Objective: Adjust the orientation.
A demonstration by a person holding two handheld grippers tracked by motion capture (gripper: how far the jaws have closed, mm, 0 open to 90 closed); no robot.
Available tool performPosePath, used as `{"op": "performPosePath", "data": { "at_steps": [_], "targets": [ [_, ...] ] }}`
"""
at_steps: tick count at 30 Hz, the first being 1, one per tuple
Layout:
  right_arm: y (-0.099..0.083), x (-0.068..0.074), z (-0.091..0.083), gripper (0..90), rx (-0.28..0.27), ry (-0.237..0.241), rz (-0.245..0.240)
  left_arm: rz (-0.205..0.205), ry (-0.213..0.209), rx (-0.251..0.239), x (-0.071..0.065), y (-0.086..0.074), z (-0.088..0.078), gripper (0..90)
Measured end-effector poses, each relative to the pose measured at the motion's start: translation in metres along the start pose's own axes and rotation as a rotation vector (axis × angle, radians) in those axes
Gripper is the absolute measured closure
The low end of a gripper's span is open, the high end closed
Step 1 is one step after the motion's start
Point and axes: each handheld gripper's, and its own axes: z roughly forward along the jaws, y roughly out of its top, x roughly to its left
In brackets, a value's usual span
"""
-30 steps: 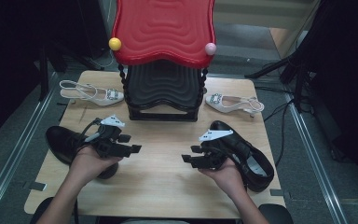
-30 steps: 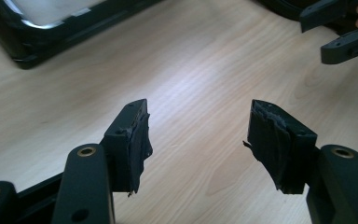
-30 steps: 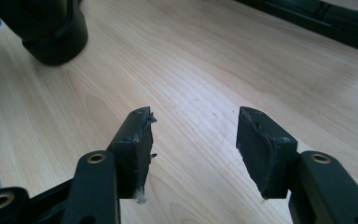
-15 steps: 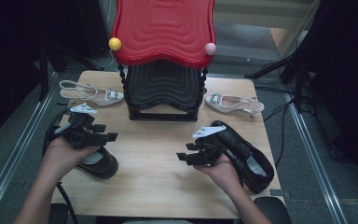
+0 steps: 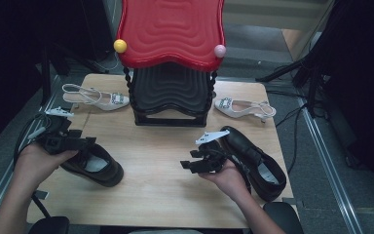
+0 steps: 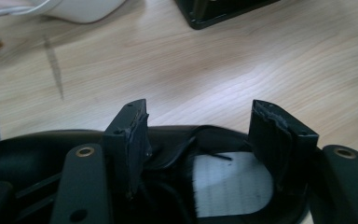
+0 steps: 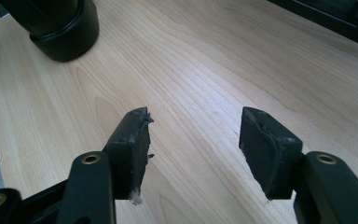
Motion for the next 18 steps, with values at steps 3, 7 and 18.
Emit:
{"op": "performPosePath", "data": {
  "at_steps": [3,7,18],
  "targets": [
    [0.0,0.001,0.001,43.7,0.005,-0.002,-0.002,-0.024,-0.015,0.017,0.008,-0.007,0.005,32.1],
    [0.0,0.001,0.003,43.6,0.013,-0.007,0.002,-0.043,-0.009,0.037,0.016,-0.014,0.012,26.7],
    [-0.002,0.001,0.004,43.5,0.02,-0.013,0.002,-0.002,0.011,0.054,0.016,-0.015,0.021,23.4]
  ]
}}
